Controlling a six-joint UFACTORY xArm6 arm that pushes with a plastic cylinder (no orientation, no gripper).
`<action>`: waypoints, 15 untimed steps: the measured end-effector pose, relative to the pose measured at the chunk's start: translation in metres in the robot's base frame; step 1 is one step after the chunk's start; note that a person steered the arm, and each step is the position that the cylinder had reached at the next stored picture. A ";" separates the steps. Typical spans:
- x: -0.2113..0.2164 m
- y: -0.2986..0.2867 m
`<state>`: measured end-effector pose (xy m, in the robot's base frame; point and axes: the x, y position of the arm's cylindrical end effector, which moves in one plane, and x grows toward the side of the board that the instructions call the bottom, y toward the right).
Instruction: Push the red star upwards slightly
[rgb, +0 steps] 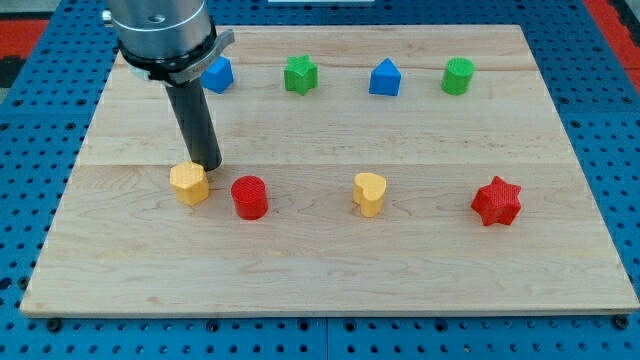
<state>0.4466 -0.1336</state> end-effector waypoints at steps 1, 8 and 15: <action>0.011 0.000; -0.068 0.015; -0.015 0.346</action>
<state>0.4316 0.2129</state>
